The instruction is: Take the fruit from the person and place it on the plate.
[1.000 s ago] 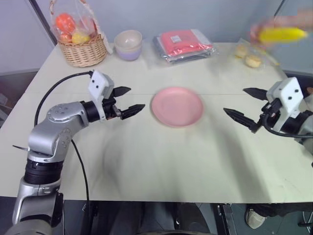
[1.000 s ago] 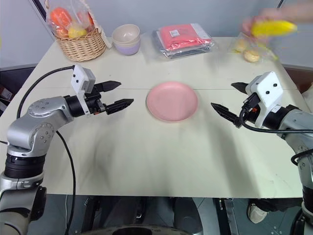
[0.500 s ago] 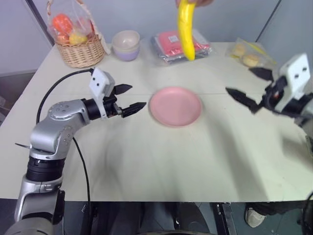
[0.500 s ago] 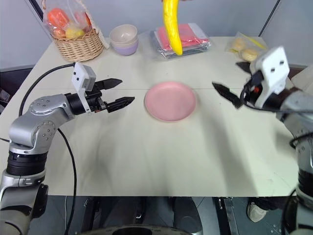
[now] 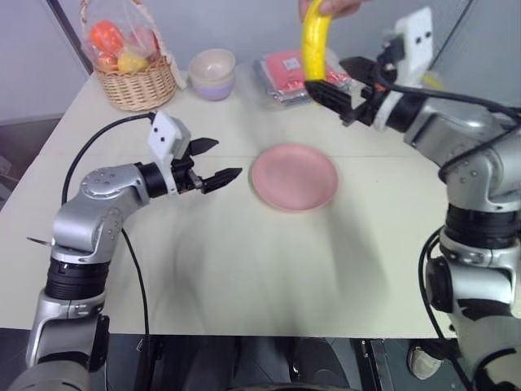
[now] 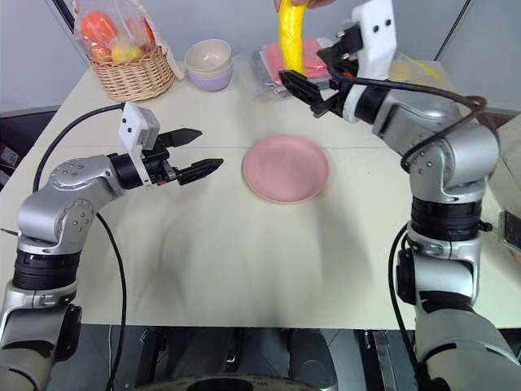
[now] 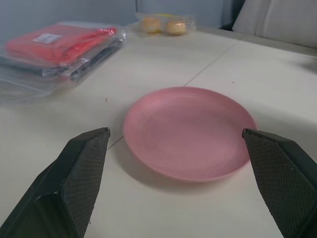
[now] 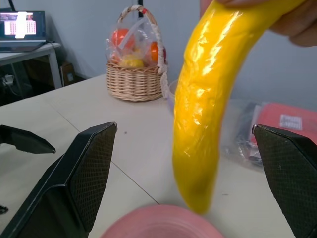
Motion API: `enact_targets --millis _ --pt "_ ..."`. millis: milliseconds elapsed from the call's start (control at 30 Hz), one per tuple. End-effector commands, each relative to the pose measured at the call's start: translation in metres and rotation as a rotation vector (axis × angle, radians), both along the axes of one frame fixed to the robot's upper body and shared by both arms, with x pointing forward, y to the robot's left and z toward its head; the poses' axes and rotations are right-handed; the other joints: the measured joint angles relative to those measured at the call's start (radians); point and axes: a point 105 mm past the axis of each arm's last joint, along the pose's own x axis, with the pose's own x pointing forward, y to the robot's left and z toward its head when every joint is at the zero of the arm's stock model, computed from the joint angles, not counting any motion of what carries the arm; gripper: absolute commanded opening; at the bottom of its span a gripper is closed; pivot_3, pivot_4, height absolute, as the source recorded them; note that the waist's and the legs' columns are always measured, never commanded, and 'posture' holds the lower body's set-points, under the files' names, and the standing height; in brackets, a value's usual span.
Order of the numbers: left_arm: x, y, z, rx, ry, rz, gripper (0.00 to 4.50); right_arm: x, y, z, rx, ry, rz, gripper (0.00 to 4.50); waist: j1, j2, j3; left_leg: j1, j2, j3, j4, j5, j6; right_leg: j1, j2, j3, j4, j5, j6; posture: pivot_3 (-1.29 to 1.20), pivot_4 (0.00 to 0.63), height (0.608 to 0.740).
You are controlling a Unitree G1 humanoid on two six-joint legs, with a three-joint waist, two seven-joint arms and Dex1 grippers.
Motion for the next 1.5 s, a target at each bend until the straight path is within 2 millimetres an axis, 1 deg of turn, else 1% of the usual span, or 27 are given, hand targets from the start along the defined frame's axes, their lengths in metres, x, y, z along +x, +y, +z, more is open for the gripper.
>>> enact_targets --millis 33,167,267,367,467,500,533,567,767,833,900,967,1033,1133,1167,1233,1333,1400,1500 --pt "-0.004 0.001 0.012 0.0 -0.063 0.009 4.5 0.005 0.008 0.013 0.001 -0.051 0.0 4.47 -0.001 0.0 0.0 0.0 0.0 0.0 0.0 0.0 0.0 0.0 0.0 0.0 0.0 0.0 0.0 0.0 0.15 0.74" --pt "-0.005 0.002 0.011 -0.001 -0.064 0.015 4.5 0.019 0.015 0.013 -0.006 -0.056 -0.013 4.47 -0.004 0.0 0.0 0.0 0.0 0.0 0.0 0.0 0.0 -0.001 0.0 0.0 0.001 0.0 0.0 0.0 0.15 0.74" --pt "-0.006 0.001 0.011 -0.003 -0.066 0.019 4.5 0.025 0.018 0.015 -0.009 -0.071 -0.019 4.47 -0.004 0.0 0.0 0.0 0.0 0.0 0.0 0.0 0.0 -0.001 0.0 0.0 0.001 0.0 0.0 0.0 0.15 0.74" --pt "-0.006 0.001 0.011 -0.003 -0.065 0.023 4.5 0.028 0.02 0.02 -0.002 -0.088 -0.019 3.65 -0.005 0.0 0.0 0.0 0.0 0.0 0.0 0.0 0.0 -0.001 0.0 0.0 0.001 0.0 0.0 0.0 0.15 0.74" --pt "-0.007 0.001 0.01 -0.004 -0.063 0.024 4.5 0.028 0.023 0.022 -0.006 -0.103 -0.009 2.17 -0.004 0.0 0.0 0.0 0.0 0.0 0.0 0.0 0.0 -0.001 0.0 0.0 0.001 0.0 0.0 0.0 0.15 0.74" --pt "-0.007 0.001 0.01 -0.005 -0.062 0.025 4.5 0.028 0.023 0.023 -0.009 -0.106 -0.009 1.56 -0.004 0.0 0.0 0.0 0.0 0.0 0.0 0.0 0.0 -0.001 0.0 0.0 0.001 0.0 0.0 0.0 0.15 0.74" --pt "-0.007 0.001 0.01 -0.005 -0.062 0.026 4.5 0.028 0.023 0.023 -0.01 -0.107 -0.009 1.1 -0.004 0.0 0.0 0.0 0.0 0.0 0.0 0.0 0.0 -0.001 0.0 0.0 0.001 0.0 0.0 0.0 0.15 0.74" --pt "-0.007 0.002 0.01 -0.005 -0.061 0.026 4.5 0.028 0.023 0.024 -0.013 -0.106 -0.011 0.77 -0.004 0.0 0.0 0.0 0.0 0.0 0.0 0.0 0.0 -0.001 0.0 0.0 0.001 0.0 0.0 0.0 0.15 0.74" --pt "-0.006 0.001 0.01 -0.006 -0.062 0.028 4.5 0.025 0.02 0.022 -0.026 -0.1 -0.023 0.77 -0.005 0.0 0.0 0.0 0.0 0.0 -0.001 0.0 0.0 -0.002 0.0 0.0 0.001 0.0 0.0 0.0 0.15 0.74" --pt "-0.006 0.001 0.01 -0.006 -0.062 0.028 4.5 0.024 0.018 0.016 -0.034 -0.089 -0.032 0.77 -0.005 0.0 0.0 0.0 0.0 0.0 -0.001 0.0 0.0 -0.002 0.0 0.0 0.001 0.0 0.0 0.0 0.15 0.74" --pt "-0.005 0.002 0.01 -0.007 -0.058 0.033 4.5 0.026 0.015 0.004 -0.038 -0.061 -0.052 0.77 -0.004 0.0 0.0 0.0 0.0 0.0 -0.001 0.0 0.0 -0.002 0.0 0.0 0.001 0.0 0.0 0.0 0.15 0.74" --pt "-0.005 0.005 0.007 -0.008 -0.049 0.044 4.5 0.031 0.011 -0.016 -0.007 0.01 -0.101 0.77 -0.004 0.0 0.0 0.0 0.0 0.0 -0.001 0.0 0.0 -0.001 0.0 0.0 0.001 0.0 0.0 0.0 0.15 0.74" --pt "-0.006 0.006 0.005 -0.007 -0.038 0.047 4.5 0.034 0.012 -0.046 -0.002 0.103 -0.144 0.77 -0.004 0.0 0.0 0.0 0.0 0.0 -0.001 0.0 0.0 -0.001 0.0 0.0 0.001 0.0 0.0 0.0 0.15 0.74" --pt "-0.007 0.008 0.003 -0.002 -0.031 0.053 4.5 0.032 0.019 -0.098 -0.003 0.265 -0.168 0.77 -0.004 0.0 0.0 0.0 0.0 0.0 -0.001 0.0 0.0 -0.002 0.0 0.001 0.002 0.0 0.0 0.0 0.15 0.74" --pt "-0.007 0.009 0.004 -0.001 -0.031 0.055 4.5 0.031 0.021 -0.112 0.004 0.321 -0.174 0.77 -0.005 0.0 0.0 0.0 0.0 0.0 -0.001 0.0 0.0 -0.002 0.0 0.001 0.002 0.0 0.0 0.0 0.15 0.74" --pt "-0.007 0.011 0.004 0.001 -0.031 0.059 4.5 0.028 0.022 -0.131 0.024 0.4 -0.191 0.77 -0.008 0.0 0.0 0.0 0.0 0.001 -0.001 0.0 -0.001 -0.002 0.0 0.001 0.002 0.0 0.0 0.0 0.15 0.74" --pt "-0.008 0.012 0.005 0.005 -0.031 0.063 4.5 0.025 0.014 -0.165 0.034 0.523 -0.277 0.77 -0.014 0.0 0.0 0.0 0.0 0.001 -0.001 0.001 -0.001 -0.003 0.0 0.001 0.003 0.0 0.0 0.0 0.15 0.74" --pt "-0.009 0.013 0.005 0.008 -0.029 0.064 4.5 0.021 0.013 -0.173 0.024 0.543 -0.29 0.77 -0.014 0.0 0.0 0.0 0.0 0.0 -0.001 0.001 -0.001 -0.002 0.0 0.001 0.003 0.0 0.0 0.0 0.15 0.74" --pt "-0.01 0.012 0.004 0.009 -0.028 0.063 4.5 0.017 0.011 -0.175 0.02 0.548 -0.296 0.77 -0.019 0.001 0.0 0.0 -0.001 0.0 -0.001 0.001 -0.001 -0.002 0.0 0.001 0.003 0.0 0.0 0.0 0.15 0.74"
